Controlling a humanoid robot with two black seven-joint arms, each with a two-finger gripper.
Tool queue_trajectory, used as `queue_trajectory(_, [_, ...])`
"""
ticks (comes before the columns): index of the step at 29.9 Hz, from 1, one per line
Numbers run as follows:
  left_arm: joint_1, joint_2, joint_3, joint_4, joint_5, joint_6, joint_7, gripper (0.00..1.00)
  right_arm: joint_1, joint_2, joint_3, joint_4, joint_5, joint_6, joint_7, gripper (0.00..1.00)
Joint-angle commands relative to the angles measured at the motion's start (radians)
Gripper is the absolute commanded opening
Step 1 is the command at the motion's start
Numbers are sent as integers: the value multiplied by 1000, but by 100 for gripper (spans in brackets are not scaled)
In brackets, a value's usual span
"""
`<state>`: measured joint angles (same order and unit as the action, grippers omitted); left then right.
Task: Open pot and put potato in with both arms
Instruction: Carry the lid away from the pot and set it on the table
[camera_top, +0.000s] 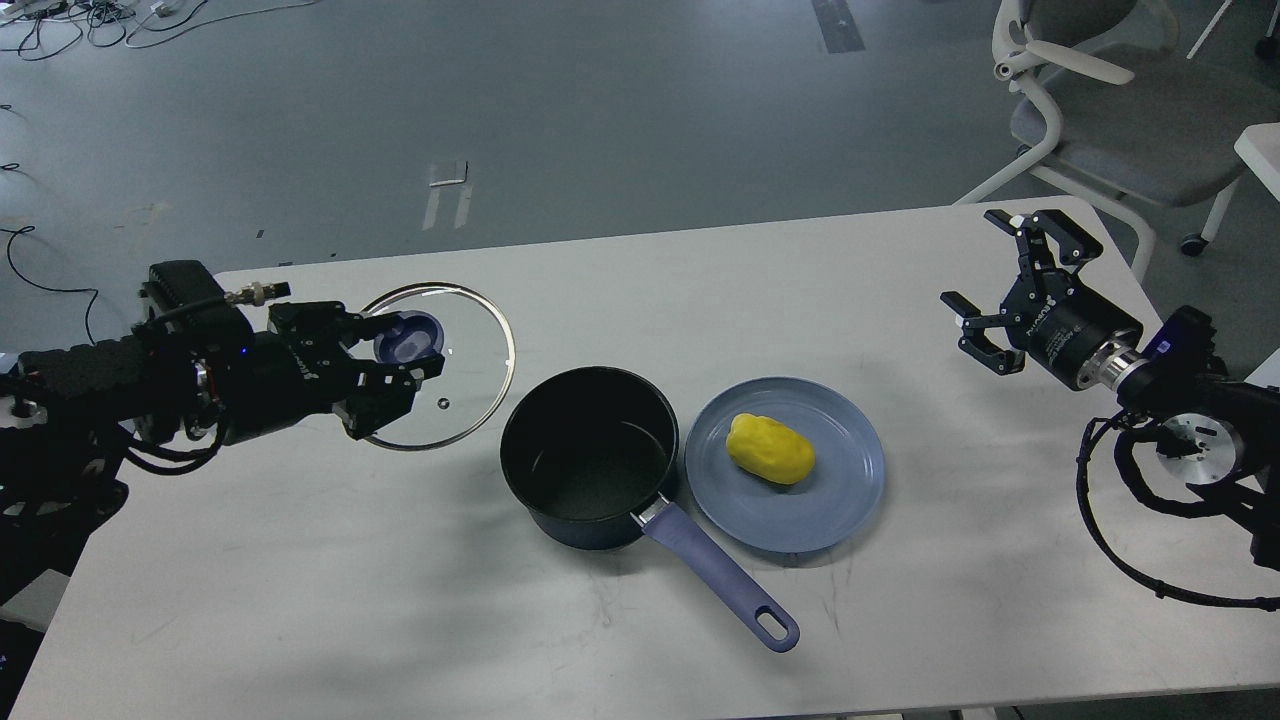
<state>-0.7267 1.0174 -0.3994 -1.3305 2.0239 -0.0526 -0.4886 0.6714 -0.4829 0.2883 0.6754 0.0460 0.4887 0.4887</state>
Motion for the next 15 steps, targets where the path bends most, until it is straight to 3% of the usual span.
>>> queue_trajectory(1, [68,18,36,106,-10,77,0,37,-1,3,0,0,0,0,0,100])
queue_trajectory(5, [136,12,62,188,-69,125,0,38,-1,3,0,1,0,0,0,100])
queue_trajectory(15, [213,-23,68,208,-112,131,0,44,-4,-3,0,1,0,0,0,100])
